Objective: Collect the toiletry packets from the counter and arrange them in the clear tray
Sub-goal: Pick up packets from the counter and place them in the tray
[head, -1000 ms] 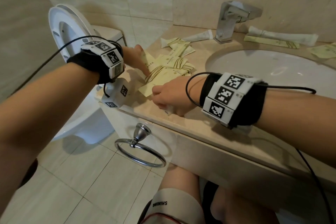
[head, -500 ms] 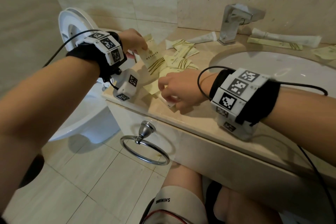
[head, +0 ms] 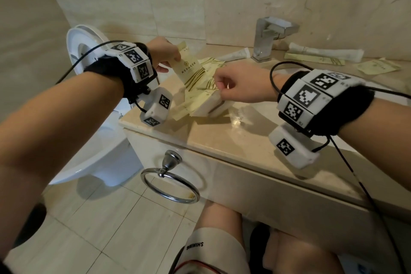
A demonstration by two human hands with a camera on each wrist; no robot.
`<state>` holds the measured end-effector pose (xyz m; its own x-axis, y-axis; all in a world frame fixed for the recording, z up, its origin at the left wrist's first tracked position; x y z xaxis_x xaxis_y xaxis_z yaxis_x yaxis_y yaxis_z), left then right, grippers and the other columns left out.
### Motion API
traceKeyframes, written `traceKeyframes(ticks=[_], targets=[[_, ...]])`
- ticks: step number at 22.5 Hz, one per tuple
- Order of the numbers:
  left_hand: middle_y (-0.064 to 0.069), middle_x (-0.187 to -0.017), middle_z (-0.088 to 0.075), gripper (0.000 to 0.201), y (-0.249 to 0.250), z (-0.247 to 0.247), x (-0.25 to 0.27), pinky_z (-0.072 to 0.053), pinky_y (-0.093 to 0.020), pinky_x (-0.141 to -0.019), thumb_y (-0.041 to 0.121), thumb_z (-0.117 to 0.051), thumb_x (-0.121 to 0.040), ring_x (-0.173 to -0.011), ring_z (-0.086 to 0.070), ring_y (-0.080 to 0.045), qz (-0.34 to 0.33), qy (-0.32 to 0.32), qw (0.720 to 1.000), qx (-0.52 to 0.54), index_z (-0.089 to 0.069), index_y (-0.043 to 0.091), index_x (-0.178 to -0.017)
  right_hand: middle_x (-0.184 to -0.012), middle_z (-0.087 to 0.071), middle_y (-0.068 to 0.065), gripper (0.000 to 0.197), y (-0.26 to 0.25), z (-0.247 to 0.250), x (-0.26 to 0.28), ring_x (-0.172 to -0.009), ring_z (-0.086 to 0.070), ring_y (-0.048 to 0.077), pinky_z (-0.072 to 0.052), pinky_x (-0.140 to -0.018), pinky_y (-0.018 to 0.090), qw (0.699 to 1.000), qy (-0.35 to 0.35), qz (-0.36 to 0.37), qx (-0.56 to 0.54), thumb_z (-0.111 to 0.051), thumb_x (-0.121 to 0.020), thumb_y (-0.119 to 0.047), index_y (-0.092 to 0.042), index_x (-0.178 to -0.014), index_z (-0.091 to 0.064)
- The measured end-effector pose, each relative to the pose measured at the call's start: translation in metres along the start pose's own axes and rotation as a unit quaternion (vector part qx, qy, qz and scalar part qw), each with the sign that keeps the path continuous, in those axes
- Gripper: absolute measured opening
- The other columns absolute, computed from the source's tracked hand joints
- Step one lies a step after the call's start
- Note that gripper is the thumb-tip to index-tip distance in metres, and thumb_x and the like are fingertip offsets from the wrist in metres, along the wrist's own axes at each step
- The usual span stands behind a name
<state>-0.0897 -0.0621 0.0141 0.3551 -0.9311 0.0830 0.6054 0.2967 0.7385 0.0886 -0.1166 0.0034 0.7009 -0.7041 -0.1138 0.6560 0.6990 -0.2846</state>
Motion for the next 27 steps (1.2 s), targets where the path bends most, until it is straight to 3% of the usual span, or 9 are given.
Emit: traceKeyframes(ticks=[3, 6, 8, 10, 13, 16, 20, 24, 27], targets=[[-0.008, -0.111, -0.06, 0.018, 0.014, -0.018, 0.009, -0.047, -0.029, -0.086, 0.008, -0.05, -0.094, -0.098, -0.055, -0.019, -0.017, -0.035, 0.999, 0.005, -0.054, 0.005, -0.111, -0.081, -0.055, -0.002, 0.003, 0.013, 0.009, 0.014, -0.079, -0.049, 0.014, -0.036, -0.059, 0.015, 0.998, 0.039, -0.049, -0.032, -0.055, -0.083, -0.013, -0.016, -0.082, -0.055], [-0.007, -0.107, -0.059, 0.004, 0.031, -0.033, 0.015, -0.048, -0.029, -0.086, 0.008, -0.049, -0.094, -0.098, -0.057, -0.018, -0.033, -0.055, 0.998, 0.021, -0.053, 0.007, -0.094, -0.085, -0.055, -0.001, 0.002, 0.024, 0.019, 0.026, -0.081, -0.049, 0.013, -0.038, -0.062, 0.018, 0.994, 0.063, -0.08, -0.04, -0.055, -0.084, -0.013, -0.015, -0.084, -0.056], [-0.004, -0.098, -0.06, 0.014, 0.044, -0.048, 0.019, -0.049, -0.027, -0.076, 0.008, -0.05, -0.094, -0.087, -0.058, -0.016, -0.045, -0.086, 0.994, 0.041, -0.051, 0.011, -0.081, -0.079, -0.054, -0.003, 0.003, 0.032, 0.026, 0.038, -0.077, -0.049, 0.012, -0.041, -0.064, 0.019, 0.989, 0.087, -0.105, -0.056, -0.056, -0.083, -0.012, -0.015, -0.082, -0.056], [-0.001, -0.088, -0.058, 0.018, 0.06, -0.064, 0.022, -0.047, -0.024, -0.065, 0.008, -0.051, -0.093, -0.074, -0.056, -0.012, -0.062, -0.107, 0.991, 0.051, -0.05, 0.013, -0.076, -0.071, -0.05, -0.009, 0.006, 0.043, 0.033, 0.05, -0.069, -0.047, 0.007, -0.04, -0.059, 0.011, 0.983, 0.103, -0.133, -0.071, -0.057, -0.082, -0.013, -0.017, -0.078, -0.055], [0.001, -0.081, -0.057, 0.018, 0.082, -0.083, 0.028, -0.047, -0.022, -0.061, 0.008, -0.052, -0.092, -0.069, -0.055, -0.01, -0.085, -0.121, 0.987, 0.06, -0.05, 0.014, -0.075, -0.069, -0.048, -0.01, 0.012, 0.06, 0.042, 0.063, -0.063, -0.044, 0.003, -0.038, -0.058, 0.013, 0.974, 0.116, -0.175, -0.082, -0.056, -0.082, -0.014, -0.02, -0.072, -0.053], [0.002, -0.081, -0.058, 0.017, 0.108, -0.103, 0.036, -0.046, -0.021, -0.058, 0.009, -0.052, -0.092, -0.068, -0.055, -0.008, -0.108, -0.14, 0.982, 0.069, -0.051, 0.015, -0.076, -0.069, -0.049, -0.005, 0.006, 0.077, 0.055, 0.083, -0.059, -0.045, 0.006, -0.041, -0.054, 0.019, 0.954, 0.152, -0.231, -0.112, -0.054, -0.083, -0.013, -0.016, -0.078, -0.055], [0.002, -0.079, -0.057, 0.017, 0.132, -0.129, 0.048, -0.045, -0.019, -0.057, 0.009, -0.053, -0.091, -0.066, -0.053, -0.007, -0.124, -0.167, 0.975, 0.073, -0.051, 0.016, -0.075, -0.069, -0.052, -0.001, 0.021, 0.098, 0.068, 0.109, -0.06, -0.052, 0.013, -0.044, -0.049, 0.021, 0.914, 0.203, -0.302, -0.179, -0.052, -0.083, -0.011, -0.02, -0.065, -0.047], [0.001, -0.079, -0.056, 0.015, 0.155, -0.159, 0.062, -0.046, -0.019, -0.057, 0.01, -0.053, -0.091, -0.067, -0.052, -0.008, -0.137, -0.195, 0.968, 0.075, -0.052, 0.016, -0.077, -0.075, -0.058, 0.003, 0.018, 0.116, 0.08, 0.142, -0.064, -0.055, 0.017, -0.05, -0.055, 0.026, 0.877, 0.237, -0.347, -0.233, -0.051, -0.082, -0.008, -0.018, -0.067, -0.048], [0.002, -0.084, -0.058, 0.003, 0.182, -0.18, 0.077, -0.047, -0.02, -0.063, 0.013, -0.053, -0.091, -0.073, -0.054, -0.008, -0.167, -0.218, 0.959, 0.071, -0.055, 0.014, -0.089, -0.072, -0.054, 0.002, 0.009, 0.133, 0.089, 0.179, -0.062, -0.053, 0.015, -0.049, -0.054, 0.024, 0.847, 0.27, -0.383, -0.249, -0.05, -0.083, -0.008, -0.013, -0.077, -0.054]])
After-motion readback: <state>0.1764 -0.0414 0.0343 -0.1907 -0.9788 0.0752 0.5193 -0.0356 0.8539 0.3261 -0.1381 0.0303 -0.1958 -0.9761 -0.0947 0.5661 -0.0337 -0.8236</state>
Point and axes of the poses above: each hand's wrist, its own x-axis away from the middle knuckle, its own z-axis out of the back of the hand, y = z × x, the point moved 6 cm from there along -x, towards the middle knuckle
